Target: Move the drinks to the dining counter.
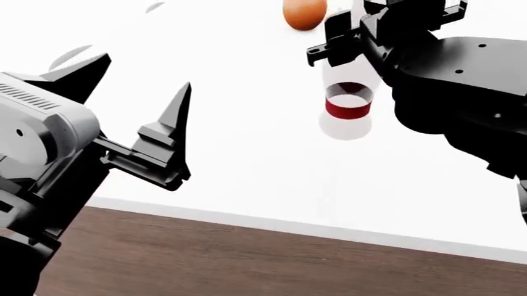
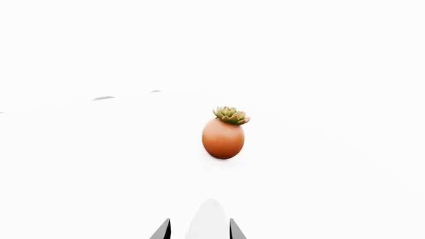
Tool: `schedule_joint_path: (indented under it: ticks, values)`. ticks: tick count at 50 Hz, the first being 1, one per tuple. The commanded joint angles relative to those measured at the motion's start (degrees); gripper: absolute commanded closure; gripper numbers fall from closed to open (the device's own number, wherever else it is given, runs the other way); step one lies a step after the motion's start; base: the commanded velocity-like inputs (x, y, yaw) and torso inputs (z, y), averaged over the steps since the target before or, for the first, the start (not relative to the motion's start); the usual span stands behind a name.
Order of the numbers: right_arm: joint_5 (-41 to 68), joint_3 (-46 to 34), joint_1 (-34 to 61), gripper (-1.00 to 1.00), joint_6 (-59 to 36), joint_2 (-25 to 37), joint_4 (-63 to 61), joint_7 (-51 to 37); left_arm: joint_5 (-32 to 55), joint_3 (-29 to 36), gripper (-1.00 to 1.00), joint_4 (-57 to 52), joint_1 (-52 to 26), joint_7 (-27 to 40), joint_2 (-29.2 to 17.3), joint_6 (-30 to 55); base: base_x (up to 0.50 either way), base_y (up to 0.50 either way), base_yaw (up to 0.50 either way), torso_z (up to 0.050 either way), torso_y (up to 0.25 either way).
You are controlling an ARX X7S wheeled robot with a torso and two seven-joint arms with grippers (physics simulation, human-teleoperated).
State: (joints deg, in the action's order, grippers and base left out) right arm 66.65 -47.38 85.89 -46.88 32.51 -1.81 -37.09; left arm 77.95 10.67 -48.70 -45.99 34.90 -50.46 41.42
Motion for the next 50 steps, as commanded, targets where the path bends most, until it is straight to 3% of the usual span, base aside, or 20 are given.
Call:
schedule_joint_path:
  ticks: [1,37,38,50]
  values:
    - [-5.4,2.4,0.7,1.0,1.6,0.1,0.9,-0.6,0.0,0.5,-1.0,0.0,-0.3,0.1,0.2,0.1,0.0,0.0,0.0,0.0,0.011]
    - [-6.9,1.4,-1.6,1.0,4.0,1.4,-2.2,1.2,-0.1,0.7,-1.0,0.0,0.0,0.0,0.1,-0.4,0.0,0.0,0.0,0.001,0.002]
    - [-6.7,1.6,-1.4,-1.0,3.8,1.5,-2.4,1.0,-0.1,0.9,-1.0,0.0,-0.2,0.0,0.2,-0.2,0.0,0.0,0.0,0.0,0.0]
    - [-6.2,2.0,-0.9,-1.0,3.5,1.8,-3.0,0.8,-0.1,1.1,-1.0,0.0,-0.5,0.1,0.2,-0.2,0.0,0.0,0.0,0.0,0.0]
